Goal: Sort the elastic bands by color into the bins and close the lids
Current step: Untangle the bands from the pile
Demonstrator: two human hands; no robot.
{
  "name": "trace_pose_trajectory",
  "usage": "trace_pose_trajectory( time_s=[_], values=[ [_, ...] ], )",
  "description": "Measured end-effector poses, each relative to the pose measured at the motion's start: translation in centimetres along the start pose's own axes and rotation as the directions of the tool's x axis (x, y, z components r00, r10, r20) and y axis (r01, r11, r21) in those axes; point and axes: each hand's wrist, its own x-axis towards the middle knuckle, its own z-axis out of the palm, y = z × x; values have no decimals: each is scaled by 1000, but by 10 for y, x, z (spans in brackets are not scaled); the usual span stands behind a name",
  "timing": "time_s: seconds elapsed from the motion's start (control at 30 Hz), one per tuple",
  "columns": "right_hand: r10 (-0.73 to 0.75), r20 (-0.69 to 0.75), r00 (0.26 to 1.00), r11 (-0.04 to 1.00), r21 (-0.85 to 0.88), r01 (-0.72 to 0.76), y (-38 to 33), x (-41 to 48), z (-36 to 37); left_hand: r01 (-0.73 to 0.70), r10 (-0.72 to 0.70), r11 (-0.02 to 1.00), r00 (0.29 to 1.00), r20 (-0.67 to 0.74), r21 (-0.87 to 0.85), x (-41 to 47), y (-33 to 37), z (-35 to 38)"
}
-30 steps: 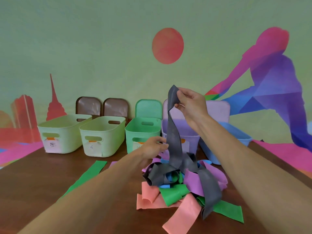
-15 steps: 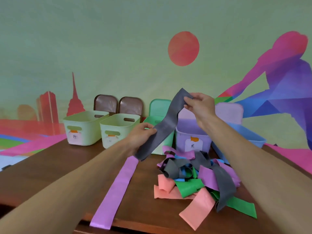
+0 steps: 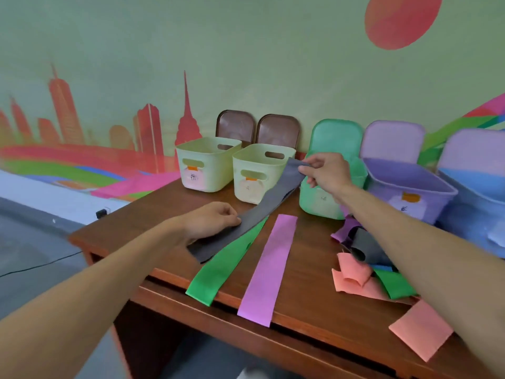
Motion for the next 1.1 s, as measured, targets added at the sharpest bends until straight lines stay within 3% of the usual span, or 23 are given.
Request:
trace_pose_trajectory(
  time_s=[0.1, 0.2, 0.33, 0.43, 0.6, 0.7, 0.87, 1.0, 1.1],
  values=[
    [75, 75, 994, 996, 47, -79, 7, 2, 37, -5, 6, 1000, 997, -73, 6, 5, -28, -5],
    [132, 189, 973, 985, 83, -150, 9, 7, 75, 48, -50, 998, 997, -52, -34, 4, -52, -17],
    [138, 263, 955, 989, 19, -148, 8, 13, 117, 176, -165, 929, 984, 61, -324, -5, -80, -29],
    [82, 271, 959, 988, -149, -43, 16, 17, 144, 213, -207, 920, 977, 53, -328, -5, -95, -34],
    [-9, 291, 957, 891, -431, 140, 35, 20, 175, 206, -200, 927, 978, 51, -313, -1, -108, -33],
    [30, 310, 950, 868, -479, 129, 45, 23, 185, 204, -197, 959, 979, 55, -195, 3, -106, -36],
    [2, 319, 948, 800, -569, 189, 46, 19, 196, 172, -201, 932, 978, 59, 320, 10, -91, -42],
    [-56, 322, 945, 709, -653, 265, 45, 12, 197, 154, -176, 897, 984, 16, 414, 9, -93, -43],
    [-84, 360, 929, 591, -733, 337, 37, 7, 191, 70, -41, 875, 997, -72, 479, 10, -95, -41]
  ],
)
